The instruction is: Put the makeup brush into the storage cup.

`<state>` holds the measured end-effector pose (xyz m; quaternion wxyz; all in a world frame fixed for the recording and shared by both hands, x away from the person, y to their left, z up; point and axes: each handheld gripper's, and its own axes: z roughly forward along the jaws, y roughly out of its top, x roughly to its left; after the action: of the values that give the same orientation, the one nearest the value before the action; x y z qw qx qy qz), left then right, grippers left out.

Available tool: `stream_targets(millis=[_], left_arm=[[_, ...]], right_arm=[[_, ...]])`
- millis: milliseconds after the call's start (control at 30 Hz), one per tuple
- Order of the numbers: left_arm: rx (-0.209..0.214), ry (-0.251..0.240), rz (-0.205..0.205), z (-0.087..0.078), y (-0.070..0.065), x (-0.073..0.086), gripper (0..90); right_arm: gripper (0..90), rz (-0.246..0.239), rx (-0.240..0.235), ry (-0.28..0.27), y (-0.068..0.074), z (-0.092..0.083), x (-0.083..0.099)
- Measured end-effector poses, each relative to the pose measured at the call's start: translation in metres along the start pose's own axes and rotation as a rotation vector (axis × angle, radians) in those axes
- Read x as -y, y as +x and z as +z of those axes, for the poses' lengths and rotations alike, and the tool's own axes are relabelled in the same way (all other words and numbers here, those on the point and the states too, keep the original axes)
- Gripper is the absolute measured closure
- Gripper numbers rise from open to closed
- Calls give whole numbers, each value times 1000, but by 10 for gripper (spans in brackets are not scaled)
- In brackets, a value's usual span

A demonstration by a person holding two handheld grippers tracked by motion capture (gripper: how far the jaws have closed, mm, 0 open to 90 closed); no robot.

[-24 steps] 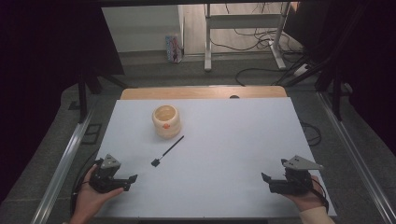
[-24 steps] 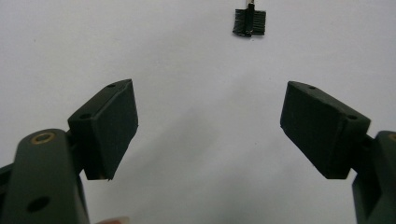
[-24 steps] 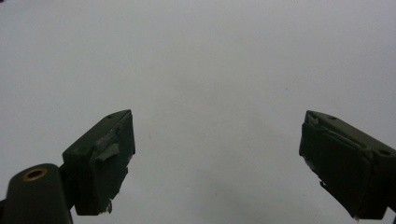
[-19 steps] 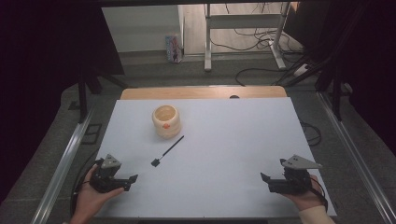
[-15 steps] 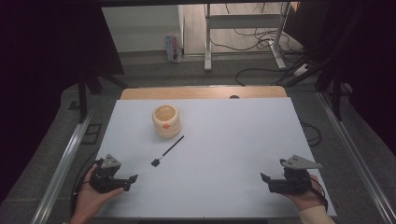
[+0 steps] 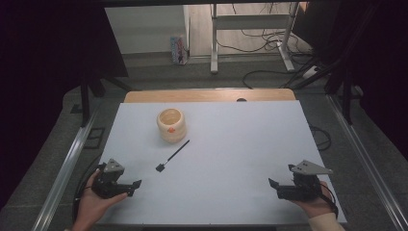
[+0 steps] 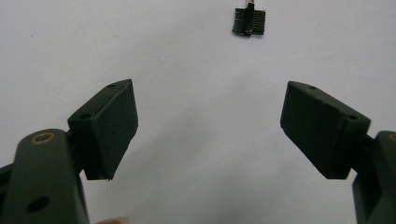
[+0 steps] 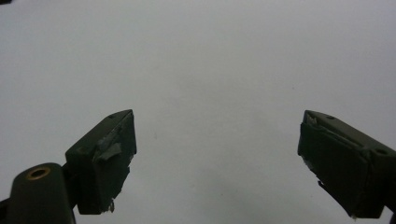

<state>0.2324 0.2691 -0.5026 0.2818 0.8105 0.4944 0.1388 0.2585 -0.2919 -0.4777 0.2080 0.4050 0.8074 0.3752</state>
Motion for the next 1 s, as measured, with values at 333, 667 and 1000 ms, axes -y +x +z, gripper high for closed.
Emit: stream_targets(millis=[333,667,1000], left_arm=[[-15,8,-5,-2,1,-3,206],[-21,8,12,-3,-1,-12,208],[-3,-20,39,-9,-8,-28,207]], right_arm=[[121,-2,3,14,-2,1,2],[123,-3,7,19,-1,0,3],[124,-4,8,19,0,-1,3]])
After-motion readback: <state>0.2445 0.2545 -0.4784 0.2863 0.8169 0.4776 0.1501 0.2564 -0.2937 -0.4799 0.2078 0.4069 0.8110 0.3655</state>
